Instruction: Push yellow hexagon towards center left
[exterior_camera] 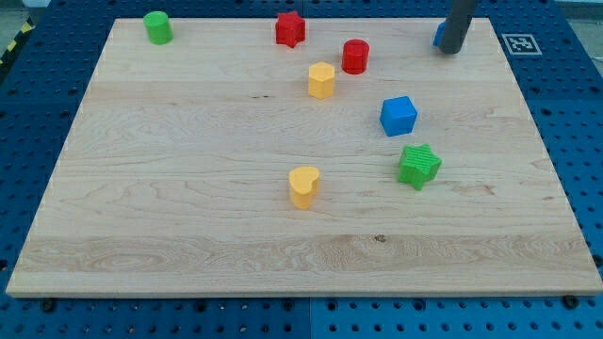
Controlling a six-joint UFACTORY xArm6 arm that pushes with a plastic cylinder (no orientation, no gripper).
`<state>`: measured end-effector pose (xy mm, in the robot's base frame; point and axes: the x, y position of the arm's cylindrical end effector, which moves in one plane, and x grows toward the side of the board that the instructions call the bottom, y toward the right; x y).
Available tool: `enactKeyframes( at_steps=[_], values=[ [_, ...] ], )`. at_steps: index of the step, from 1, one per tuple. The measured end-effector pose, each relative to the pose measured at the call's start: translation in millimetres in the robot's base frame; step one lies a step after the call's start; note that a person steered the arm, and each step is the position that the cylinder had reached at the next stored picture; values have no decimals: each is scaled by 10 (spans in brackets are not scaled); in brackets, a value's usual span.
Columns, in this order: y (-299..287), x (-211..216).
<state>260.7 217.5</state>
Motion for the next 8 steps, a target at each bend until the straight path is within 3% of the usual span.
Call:
enactKeyframes(
  at_steps=[6,8],
  values=[
    [-309,52],
    [-106,816]
  ],
)
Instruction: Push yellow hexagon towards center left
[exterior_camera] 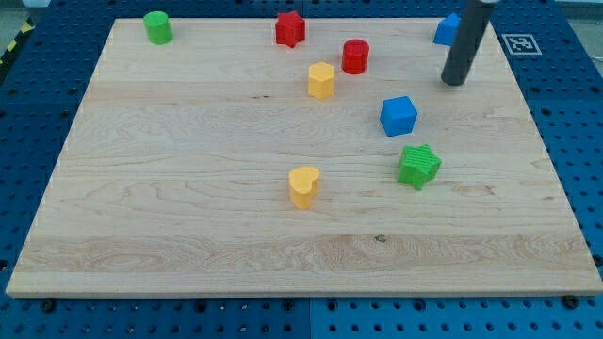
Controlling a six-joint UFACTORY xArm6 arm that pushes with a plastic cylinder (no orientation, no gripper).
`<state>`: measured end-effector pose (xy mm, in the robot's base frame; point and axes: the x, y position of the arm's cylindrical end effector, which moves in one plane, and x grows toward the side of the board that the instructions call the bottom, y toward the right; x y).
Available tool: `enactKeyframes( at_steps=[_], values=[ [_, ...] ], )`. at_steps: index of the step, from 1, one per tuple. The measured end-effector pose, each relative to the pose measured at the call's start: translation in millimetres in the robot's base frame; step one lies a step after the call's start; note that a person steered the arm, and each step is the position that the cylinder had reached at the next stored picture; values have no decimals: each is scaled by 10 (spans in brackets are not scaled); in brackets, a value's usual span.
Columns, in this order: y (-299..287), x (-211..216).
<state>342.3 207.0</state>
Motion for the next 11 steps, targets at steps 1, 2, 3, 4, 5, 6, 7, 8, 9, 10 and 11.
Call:
enactKeyframes(
  at_steps=[1,2,3,4,5,6,7,8,9,10,11],
  values=[
    [-679,-2],
    [-1693,-14],
    [-2284,-173],
    [-2581,-266],
    [-2893,-248],
    [-3133,-206],
    [-3155,-150],
    [-2940,-27],
    [-2760,123],
    [-2906,197],
    [-3065,272]
  ],
)
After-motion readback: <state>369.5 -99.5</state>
